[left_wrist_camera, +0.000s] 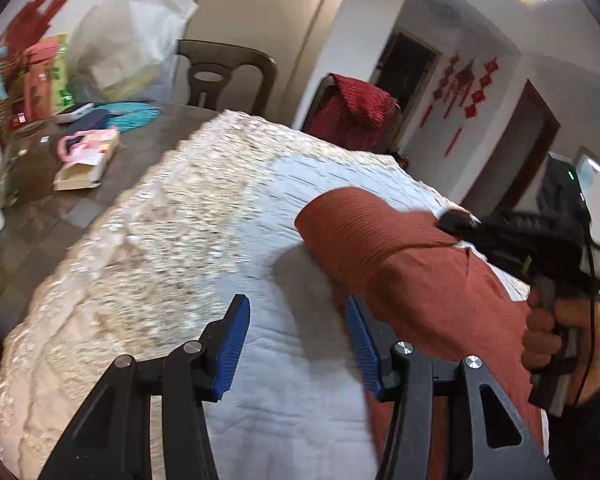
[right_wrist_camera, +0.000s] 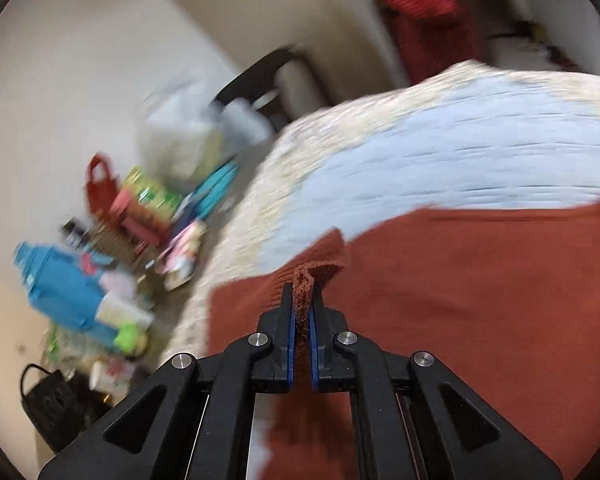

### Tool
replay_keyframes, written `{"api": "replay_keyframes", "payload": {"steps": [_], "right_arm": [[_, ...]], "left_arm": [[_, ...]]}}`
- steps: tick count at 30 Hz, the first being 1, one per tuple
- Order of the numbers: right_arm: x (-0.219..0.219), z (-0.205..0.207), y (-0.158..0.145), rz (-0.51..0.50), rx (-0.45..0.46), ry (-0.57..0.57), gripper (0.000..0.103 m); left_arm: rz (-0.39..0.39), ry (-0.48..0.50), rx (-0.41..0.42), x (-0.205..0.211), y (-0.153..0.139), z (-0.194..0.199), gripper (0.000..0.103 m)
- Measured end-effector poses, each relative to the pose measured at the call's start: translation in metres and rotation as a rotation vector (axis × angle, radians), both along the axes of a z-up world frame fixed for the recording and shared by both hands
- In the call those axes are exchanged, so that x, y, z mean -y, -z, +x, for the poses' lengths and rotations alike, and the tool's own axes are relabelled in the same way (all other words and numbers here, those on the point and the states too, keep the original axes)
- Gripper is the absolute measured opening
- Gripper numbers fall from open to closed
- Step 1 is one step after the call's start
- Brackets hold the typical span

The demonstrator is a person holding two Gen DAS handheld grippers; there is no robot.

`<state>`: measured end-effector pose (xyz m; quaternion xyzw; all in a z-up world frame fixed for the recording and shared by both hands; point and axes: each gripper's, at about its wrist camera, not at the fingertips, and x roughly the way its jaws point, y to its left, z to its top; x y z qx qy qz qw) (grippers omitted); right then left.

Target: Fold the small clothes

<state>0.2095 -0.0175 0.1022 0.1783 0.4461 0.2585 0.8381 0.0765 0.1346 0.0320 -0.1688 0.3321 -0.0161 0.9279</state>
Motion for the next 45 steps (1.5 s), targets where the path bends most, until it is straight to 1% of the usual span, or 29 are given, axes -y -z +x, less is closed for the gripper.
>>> {"api": "replay_keyframes", "payload": {"steps": [2, 5, 9, 13, 15, 17, 19, 20, 21, 22, 23, 25, 28, 31, 32, 33, 34, 36, 37, 38, 40, 41, 42, 43, 45], "right_arm": [[0.028, -0.008, 0.005, -0.017, -0.005, 0.064, 0.005], [0.051, -0.016, 0.017, -0.046, -0.021, 0.122, 0.005], [0.062, -0.020, 0.030, -0.067, -0.041, 0.150, 0.005], [0.068, -0.026, 0.034, -0.082, -0.032, 0.158, 0.005], [0.075, -0.031, 0.038, -0.090, -0.032, 0.186, 0.005], [0.087, -0.037, 0.040, -0.071, -0.027, 0.233, 0.005], [0.088, -0.040, 0.040, -0.072, -0.017, 0.239, 0.006], [0.089, -0.039, 0.047, -0.074, -0.059, 0.224, 0.007], [0.090, -0.035, 0.058, -0.073, -0.132, 0.214, 0.007], [0.093, -0.036, 0.062, -0.055, -0.152, 0.216, 0.008], [0.097, -0.039, 0.061, -0.026, -0.136, 0.224, 0.008], [0.100, -0.041, 0.056, -0.032, -0.129, 0.235, 0.010], [0.097, -0.034, 0.048, -0.008, -0.113, 0.219, 0.012], [0.096, -0.024, 0.054, 0.008, -0.132, 0.197, 0.013], [0.094, -0.020, 0.059, -0.001, -0.151, 0.188, 0.012], [0.095, -0.021, 0.060, -0.009, -0.151, 0.190, 0.006], [0.096, -0.024, 0.057, -0.016, -0.131, 0.196, 0.005], [0.102, -0.035, 0.047, 0.004, -0.057, 0.221, 0.005], [0.107, -0.039, 0.044, -0.003, -0.045, 0.242, 0.005], [0.112, -0.039, 0.047, -0.007, -0.059, 0.261, 0.005], [0.116, -0.038, 0.060, -0.012, -0.133, 0.259, 0.005], [0.113, -0.040, 0.062, -0.020, -0.139, 0.237, 0.005], [0.112, -0.042, 0.060, -0.034, -0.128, 0.228, 0.006], [0.109, -0.045, 0.054, -0.070, -0.108, 0.223, 0.007], [0.109, -0.047, 0.045, -0.097, -0.075, 0.234, 0.012]], "left_arm": [[-0.003, 0.029, -0.013, 0.009, 0.001, 0.010, 0.053], [-0.007, 0.062, -0.024, 0.021, 0.000, 0.022, 0.053], [-0.017, 0.086, -0.038, 0.029, -0.001, 0.034, 0.053], [-0.012, 0.098, -0.042, 0.037, -0.004, 0.045, 0.053], [-0.005, 0.103, -0.031, 0.041, -0.007, 0.051, 0.053], [-0.003, 0.117, -0.022, 0.046, -0.009, 0.059, 0.053], [0.011, 0.139, -0.029, 0.053, -0.006, 0.069, 0.053], [0.016, 0.146, -0.044, 0.057, -0.003, 0.074, 0.053], [0.015, 0.159, -0.052, 0.060, 0.000, 0.078, 0.052], [0.014, 0.180, -0.057, 0.064, 0.002, 0.082, 0.049], [0.021, 0.193, -0.064, 0.067, 0.005, 0.086, 0.047], [0.038, 0.210, -0.082, 0.072, 0.010, 0.094, 0.046], [0.064, 0.216, -0.111, 0.074, 0.018, 0.105, 0.044], [0.064, 0.228, -0.132, 0.074, 0.023, 0.112, 0.044], [0.064, 0.231, -0.134, 0.073, 0.023, 0.113, 0.044], [0.066, 0.231, -0.129, 0.072, 0.022, 0.113, 0.044], [0.069, 0.229, -0.119, 0.071, 0.020, 0.113, 0.044], [0.070, 0.221, -0.110, 0.068, 0.020, 0.115, 0.044], [0.065, 0.219, -0.120, 0.066, 0.023, 0.117, 0.044], [0.057, 0.218, -0.134, 0.065, 0.027, 0.118, 0.044], [0.055, 0.220, -0.127, 0.064, 0.027, 0.115, 0.044], [0.059, 0.220, -0.125, 0.064, 0.026, 0.113, 0.044], [0.059, 0.218, -0.121, 0.064, 0.024, 0.111, 0.044], [0.054, 0.213, -0.118, 0.063, 0.022, 0.108, 0.044], [0.038, 0.211, -0.102, 0.059, 0.016, 0.102, 0.044]]}}
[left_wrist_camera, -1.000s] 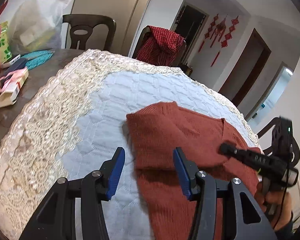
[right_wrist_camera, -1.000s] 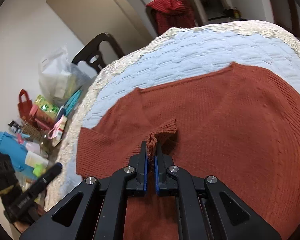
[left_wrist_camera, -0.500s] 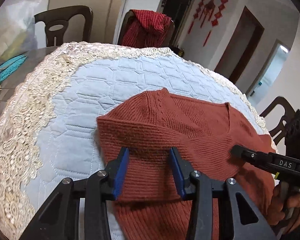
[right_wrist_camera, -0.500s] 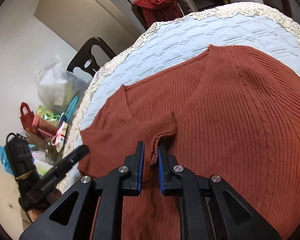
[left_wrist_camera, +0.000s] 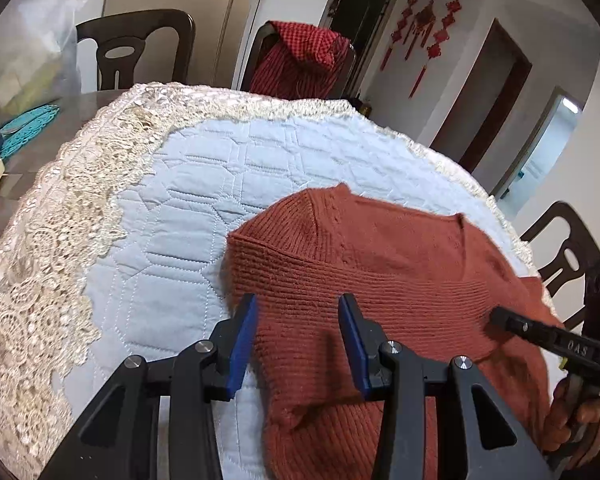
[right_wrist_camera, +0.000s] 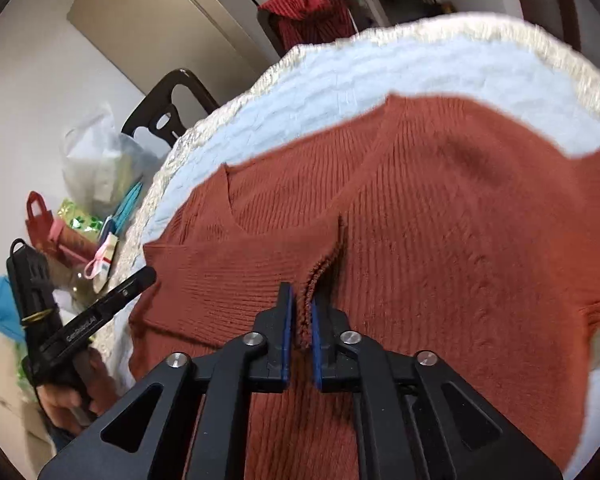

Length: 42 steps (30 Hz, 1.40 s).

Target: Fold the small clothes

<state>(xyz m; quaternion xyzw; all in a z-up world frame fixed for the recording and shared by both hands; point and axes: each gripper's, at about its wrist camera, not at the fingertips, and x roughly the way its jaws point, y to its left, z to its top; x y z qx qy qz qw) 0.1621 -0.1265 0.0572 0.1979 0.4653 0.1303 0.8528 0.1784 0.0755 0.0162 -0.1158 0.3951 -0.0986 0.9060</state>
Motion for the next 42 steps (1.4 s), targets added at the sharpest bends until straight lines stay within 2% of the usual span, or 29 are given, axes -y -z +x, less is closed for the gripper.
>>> {"api": "replay_keyframes", "payload": {"steps": [2, 6, 8, 10, 11, 12, 17, 20, 21, 23, 25, 29, 33, 37, 39, 42], "right_arm": [[0.002, -0.004, -0.015, -0.027, 0.059, 0.013, 0.012], [0.003, -0.006, -0.024, -0.059, 0.121, 0.015, 0.012], [-0.003, 0.000, -0.015, -0.053, 0.099, -0.015, 0.012], [-0.007, 0.009, -0.001, -0.087, 0.051, -0.044, 0.012], [-0.009, 0.017, 0.011, -0.115, 0.010, -0.050, 0.009], [-0.007, 0.019, 0.012, -0.103, 0.019, -0.047, 0.009], [-0.001, 0.012, -0.005, -0.118, 0.050, -0.046, 0.009], [-0.001, 0.000, 0.001, -0.134, 0.029, -0.069, 0.011], [-0.002, -0.001, 0.009, -0.163, -0.002, -0.081, 0.011], [0.003, -0.004, 0.009, -0.142, 0.010, -0.080, 0.011], [0.007, -0.009, 0.004, -0.119, -0.001, -0.070, 0.012], [0.015, -0.036, -0.009, -0.147, 0.045, -0.097, 0.012], [0.030, -0.057, -0.010, -0.155, 0.055, -0.077, 0.017], [0.054, -0.079, -0.009, -0.143, 0.066, -0.024, 0.019], [0.065, -0.085, -0.006, -0.148, 0.053, -0.001, 0.034], [0.088, -0.094, -0.002, -0.100, 0.038, 0.042, 0.037]], "left_arm": [[-0.008, -0.008, 0.026, -0.004, -0.007, -0.011, 0.044], [-0.016, 0.012, 0.047, -0.001, -0.013, -0.018, 0.044], [0.004, 0.029, 0.024, 0.005, -0.005, -0.016, 0.044], [0.017, 0.040, -0.034, 0.009, 0.009, -0.011, 0.044], [0.034, 0.035, -0.041, 0.010, 0.014, -0.011, 0.044], [0.044, 0.037, -0.025, 0.010, 0.013, -0.014, 0.044], [0.020, 0.024, -0.006, 0.003, 0.001, -0.034, 0.044], [0.029, 0.040, 0.004, 0.004, 0.003, -0.040, 0.044], [0.036, 0.045, -0.011, 0.005, 0.007, -0.039, 0.044], [0.050, 0.042, -0.050, 0.007, 0.016, -0.040, 0.044], [0.059, 0.036, -0.031, 0.006, 0.009, -0.049, 0.044], [0.056, 0.029, 0.034, 0.008, -0.011, -0.071, 0.044], [0.056, 0.047, 0.064, 0.020, -0.021, -0.088, 0.044], [0.069, 0.081, 0.039, 0.035, -0.007, -0.097, 0.044], [0.082, 0.088, -0.023, 0.042, 0.010, -0.095, 0.044], [0.113, 0.080, -0.019, 0.043, 0.012, -0.099, 0.044]]}}
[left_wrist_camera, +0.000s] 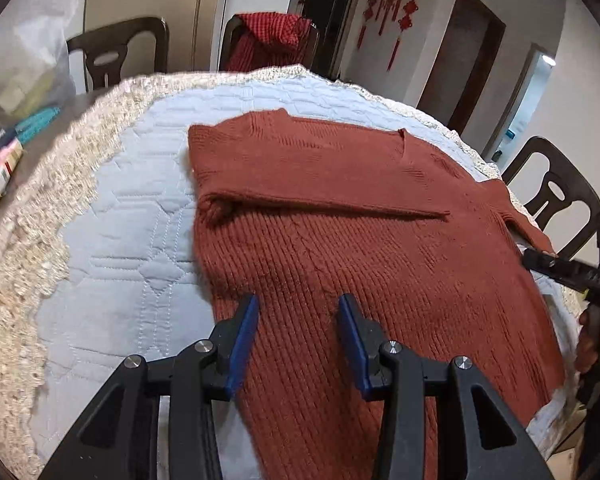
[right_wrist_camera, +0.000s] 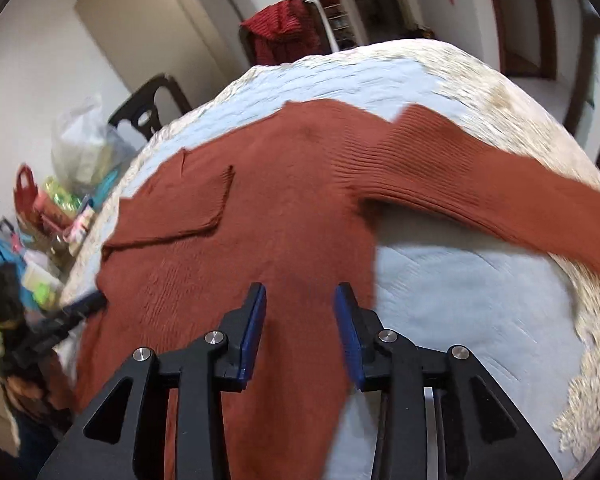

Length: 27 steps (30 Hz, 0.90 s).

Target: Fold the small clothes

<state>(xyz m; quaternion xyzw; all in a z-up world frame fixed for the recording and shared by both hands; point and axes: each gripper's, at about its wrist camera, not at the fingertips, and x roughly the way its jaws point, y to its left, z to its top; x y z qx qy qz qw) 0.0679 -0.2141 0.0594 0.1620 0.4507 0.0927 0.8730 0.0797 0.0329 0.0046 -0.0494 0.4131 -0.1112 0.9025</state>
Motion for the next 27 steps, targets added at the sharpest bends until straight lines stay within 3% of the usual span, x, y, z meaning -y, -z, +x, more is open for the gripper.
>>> {"api": "replay_keyframes", "payload": {"steps": [6, 9, 12, 21, 23, 24, 25, 27], "right_arm": [[0.050, -0.014, -0.008, 0.066, 0.046, 0.163, 0.045], [0.077, -0.010, 0.006, 0.168, -0.003, 0.260, 0.048], [0.088, -0.008, 0.011, 0.256, 0.006, 0.290, 0.048], [0.108, 0.012, 0.011, 0.339, 0.059, 0.467, 0.048], [0.110, 0.015, 0.012, 0.333, 0.065, 0.493, 0.039], [0.112, 0.016, 0.011, 0.326, 0.066, 0.502, 0.027], [0.112, 0.020, 0.010, 0.319, 0.068, 0.508, 0.020], [0.115, 0.019, 0.006, 0.315, 0.081, 0.513, 0.017]], "left_arm": [[-0.017, -0.011, 0.043, 0.003, -0.015, -0.002, 0.049], [-0.025, -0.006, 0.022, 0.010, -0.009, 0.003, 0.049], [-0.023, -0.001, 0.004, 0.017, -0.001, 0.003, 0.049], [-0.034, -0.011, 0.009, 0.014, 0.002, 0.002, 0.050], [-0.034, -0.011, 0.011, 0.014, 0.003, 0.001, 0.050], [-0.036, -0.010, 0.011, 0.014, 0.003, 0.001, 0.050], [-0.042, -0.009, 0.010, 0.014, 0.003, 0.001, 0.051], [-0.058, -0.009, 0.010, 0.012, 0.004, 0.001, 0.051]]}}
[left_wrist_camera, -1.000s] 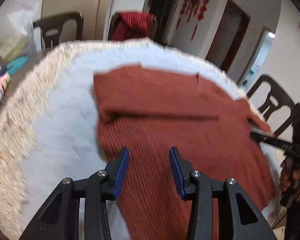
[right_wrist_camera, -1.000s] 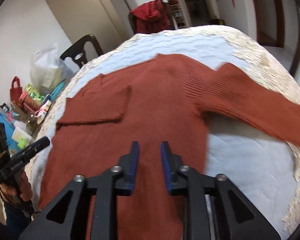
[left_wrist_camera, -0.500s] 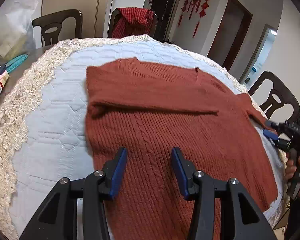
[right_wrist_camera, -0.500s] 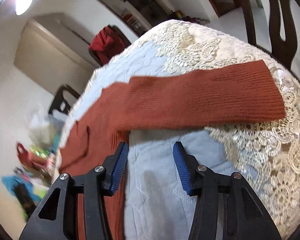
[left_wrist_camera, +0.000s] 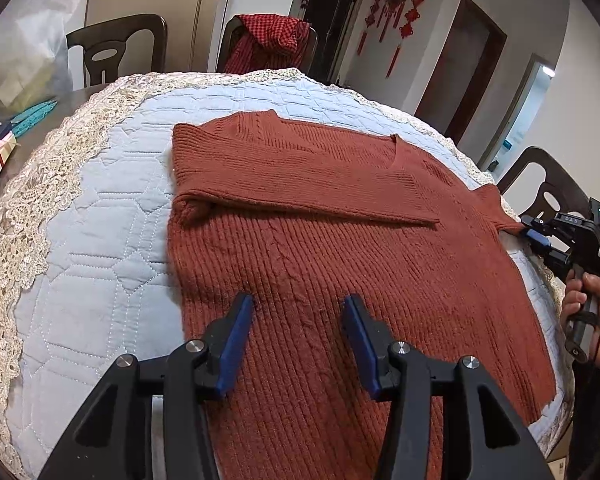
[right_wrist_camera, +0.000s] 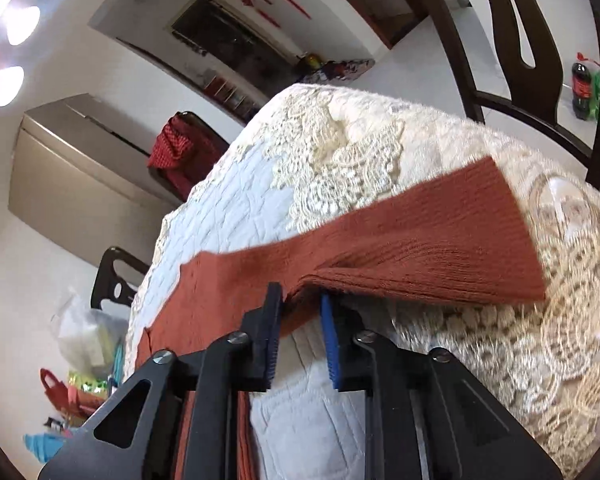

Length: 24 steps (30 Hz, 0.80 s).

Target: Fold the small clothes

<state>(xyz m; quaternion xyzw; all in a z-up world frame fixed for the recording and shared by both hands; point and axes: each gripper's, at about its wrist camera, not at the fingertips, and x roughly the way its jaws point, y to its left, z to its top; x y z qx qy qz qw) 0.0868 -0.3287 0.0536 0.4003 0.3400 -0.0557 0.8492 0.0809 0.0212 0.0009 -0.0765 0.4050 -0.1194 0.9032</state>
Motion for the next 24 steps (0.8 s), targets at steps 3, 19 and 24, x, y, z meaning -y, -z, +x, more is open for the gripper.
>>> {"api": "replay_keyframes", "payload": {"steps": [3, 19, 24], "right_arm": [[-0.005, 0.000, -0.020, -0.060, 0.045, -0.012, 0.012], [-0.080, 0.013, -0.057, -0.167, 0.129, -0.199, 0.035], [-0.039, -0.012, -0.019, -0.071, 0.020, -0.057, 0.049]], "left_arm": [[-0.023, 0.000, 0.000, -0.002, 0.001, 0.000, 0.051], [-0.098, -0.001, -0.003, -0.009, 0.002, -0.001, 0.051], [-0.096, 0.011, -0.004, -0.008, 0.001, 0.000, 0.055]]}}
